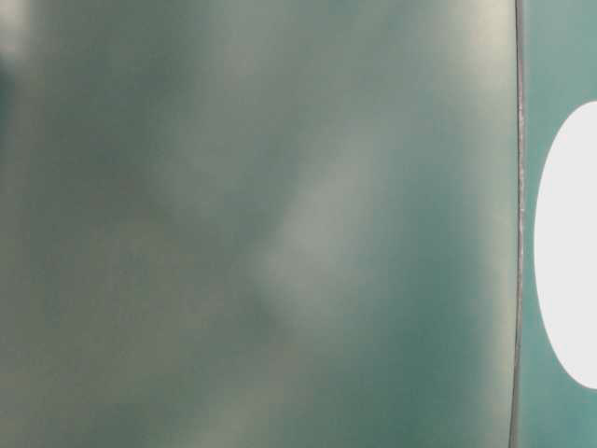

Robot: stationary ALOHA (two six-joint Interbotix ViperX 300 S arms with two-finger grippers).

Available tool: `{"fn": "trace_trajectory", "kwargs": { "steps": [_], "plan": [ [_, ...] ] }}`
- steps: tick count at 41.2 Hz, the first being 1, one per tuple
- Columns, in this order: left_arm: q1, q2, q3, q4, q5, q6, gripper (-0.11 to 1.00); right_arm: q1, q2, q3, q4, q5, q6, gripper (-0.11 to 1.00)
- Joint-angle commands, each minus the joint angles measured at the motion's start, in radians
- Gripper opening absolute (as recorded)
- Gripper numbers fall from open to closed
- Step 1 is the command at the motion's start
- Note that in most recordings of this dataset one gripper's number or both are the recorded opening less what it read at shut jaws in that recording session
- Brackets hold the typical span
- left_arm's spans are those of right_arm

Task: Scoop the yellow hexagonal prism block from the bowl with a spoon using the right arm.
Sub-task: 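Close the right gripper on the pink spoon handle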

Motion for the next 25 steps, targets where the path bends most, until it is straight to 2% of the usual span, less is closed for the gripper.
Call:
{"fn": "trace_trajectory", "kwargs": {
  "steps": [1,15,25],
  "plan": [
    [0.003,0.008,-0.018,0.003,-0.003,0.000,-0.01,0.005,-0.008,-0.005,0.008,-0.009,0.002,0.55],
    [0.003,0.008,-0.018,0.003,-0.003,0.000,-0.01,0.005,-0.008,-0.006,0.020,-0.006,0.002,0.54],
    [0.002,0.008,-0.018,0.003,-0.005,0.000,-0.01,0.005,-0.008,-0.006,0.020,-0.006,0.002,0.46]
  ]
}}
